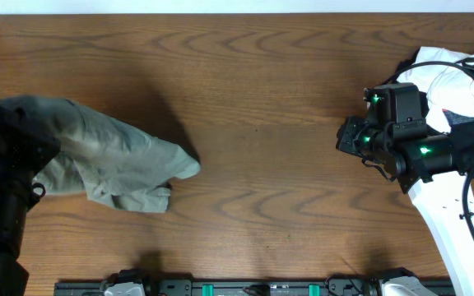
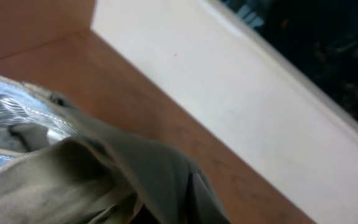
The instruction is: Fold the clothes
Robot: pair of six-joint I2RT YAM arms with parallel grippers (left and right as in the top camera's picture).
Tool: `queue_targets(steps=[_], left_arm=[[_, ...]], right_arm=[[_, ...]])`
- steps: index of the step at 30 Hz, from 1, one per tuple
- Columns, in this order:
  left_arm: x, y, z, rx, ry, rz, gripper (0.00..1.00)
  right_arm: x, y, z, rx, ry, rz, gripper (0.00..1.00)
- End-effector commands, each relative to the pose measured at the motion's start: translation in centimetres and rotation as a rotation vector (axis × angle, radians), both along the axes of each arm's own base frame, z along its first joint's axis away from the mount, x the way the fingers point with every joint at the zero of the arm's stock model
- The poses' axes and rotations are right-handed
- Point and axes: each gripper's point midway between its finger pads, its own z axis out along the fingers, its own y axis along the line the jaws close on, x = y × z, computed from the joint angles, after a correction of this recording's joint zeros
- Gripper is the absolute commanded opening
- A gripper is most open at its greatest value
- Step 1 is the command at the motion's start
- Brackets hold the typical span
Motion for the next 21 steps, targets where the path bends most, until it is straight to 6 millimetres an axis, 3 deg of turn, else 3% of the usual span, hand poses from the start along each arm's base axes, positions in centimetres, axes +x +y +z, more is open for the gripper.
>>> queue_targets(steps=[1,8,13,18,21], left_arm=[[0.5,-2.7,1.9,-0.036,-0.08,-0.153,0.07],[2.1,-10.2,3.2,-0.194,-0.124,-0.592,0.07],[3.3,-15.4,2.3,-0.337,-0.053,-0.902,0.06],[5.2,-19.8,0.2,-0.379,0.04,-1.086,0.07],[6.2,-23.3,-0.4,-0.368,0.052,-1.2,0.07]], right_arm=[[0.0,-0.4,0.4,-0.016,-0.016,0.002,0.11],[-0.1,-0.5,0.3,-0.018,-0.007,0.001,0.11],[-0.5,-0.8,0.0,-0.008,0.017,-0.028,0.1],[-0.7,-3.2,-0.1,0.003,0.047,-0.128,0.05],[-1.7,-6.0,0.3,-0.023,0.057,-0.212,0.06]])
